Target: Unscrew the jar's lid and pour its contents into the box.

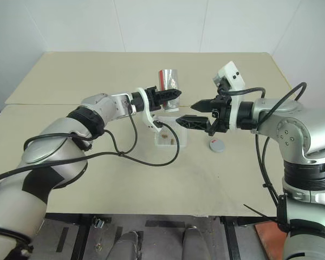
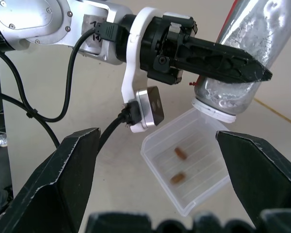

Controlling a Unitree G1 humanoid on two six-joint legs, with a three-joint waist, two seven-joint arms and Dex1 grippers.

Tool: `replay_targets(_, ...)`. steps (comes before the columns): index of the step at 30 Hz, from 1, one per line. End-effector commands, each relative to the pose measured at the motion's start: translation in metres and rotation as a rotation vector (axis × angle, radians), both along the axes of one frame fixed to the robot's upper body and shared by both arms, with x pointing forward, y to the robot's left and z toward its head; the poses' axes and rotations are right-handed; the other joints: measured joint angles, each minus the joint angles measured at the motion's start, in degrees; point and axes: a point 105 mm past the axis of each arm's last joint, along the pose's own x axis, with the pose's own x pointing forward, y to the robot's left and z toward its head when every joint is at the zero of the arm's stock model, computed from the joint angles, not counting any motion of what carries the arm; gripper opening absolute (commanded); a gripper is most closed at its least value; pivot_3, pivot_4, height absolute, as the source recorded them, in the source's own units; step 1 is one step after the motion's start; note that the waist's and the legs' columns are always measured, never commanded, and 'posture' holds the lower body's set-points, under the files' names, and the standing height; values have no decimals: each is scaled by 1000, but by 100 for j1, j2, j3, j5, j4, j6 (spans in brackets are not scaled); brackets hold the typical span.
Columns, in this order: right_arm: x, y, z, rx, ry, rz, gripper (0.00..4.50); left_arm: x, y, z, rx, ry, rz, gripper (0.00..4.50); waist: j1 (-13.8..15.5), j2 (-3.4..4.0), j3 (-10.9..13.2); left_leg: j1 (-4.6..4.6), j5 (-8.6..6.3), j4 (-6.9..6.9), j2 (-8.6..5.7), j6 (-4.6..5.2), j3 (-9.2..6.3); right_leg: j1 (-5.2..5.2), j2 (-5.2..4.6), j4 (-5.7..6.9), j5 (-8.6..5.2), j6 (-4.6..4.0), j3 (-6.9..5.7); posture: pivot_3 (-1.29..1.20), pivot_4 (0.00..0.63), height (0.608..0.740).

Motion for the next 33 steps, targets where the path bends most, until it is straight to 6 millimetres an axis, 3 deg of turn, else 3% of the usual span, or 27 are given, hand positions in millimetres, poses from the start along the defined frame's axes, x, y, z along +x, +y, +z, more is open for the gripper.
replay_targets(1,-7,-3,10,15,-48,-3,4472,-1,0,18,-34,-18,-15,1927,-1,0,0,0,0,0,0,0,0,0,0,1,0,0,0,0,150,740)
replay_targets(6,-6,-3,9,37,-49,-14,4472,3,15,27,-240,151,57,1927,-2,0,0,0,0,1,0,1,0,0,-1,4,0,0,1,0,150,740)
replay_targets(9,-6,-3,7,50,-67,-21,4472,9,38,34,-506,378,133,1927,-24,0,0,2,2,0,0,-3,1,0,-1,2,0,0,1,0,150,740)
replay_targets(15,-9,3,2,48,-113,12,4472,18,75,17,-1159,1186,235,1927,-127,4,-2,4,9,6,-1,-7,1,1,-4,10,1,-2,1,0,150,740)
replay_targets(19,-8,4,-3,17,-168,27,4472,8,101,9,-1506,1660,178,1927,-184,4,-2,-3,9,17,1,-3,-4,3,-3,15,1,-2,-2,0,150,740)
replay_targets(21,-7,2,-7,-1,-174,26,4472,-2,113,0,-1629,1798,140,1927,-275,4,-2,-5,0,36,0,13,-9,8,-3,16,1,-1,-3,0,150,740)
replay_targets(23,-6,1,-9,-8,-179,26,4472,-11,118,-6,-1701,1848,127,1927,-327,5,-3,-1,-9,66,0,29,-10,22,-2,20,0,-1,-3,0,150,740)
replay_targets(27,-4,0,-11,-11,-175,22,4472,-31,120,-47,-1709,1822,158,1927,-385,6,-4,58,-21,78,0,51,-11,90,-1,12,0,1,-5,0,150,740)
replay_targets(30,-4,0,-11,-6,-171,21,4472,-32,121,-64,-1746,1777,177,1927,-366,6,-4,73,-35,76,0,76,-12,93,0,3,1,1,-4,0,150,740)
replay_targets(33,-5,0,-10,0,-170,29,4472,-32,121,-69,-1748,1716,169,1927,-305,6,-4,70,-35,78,0,76,-11,94,0,3,1,0,-4,0,150,740)
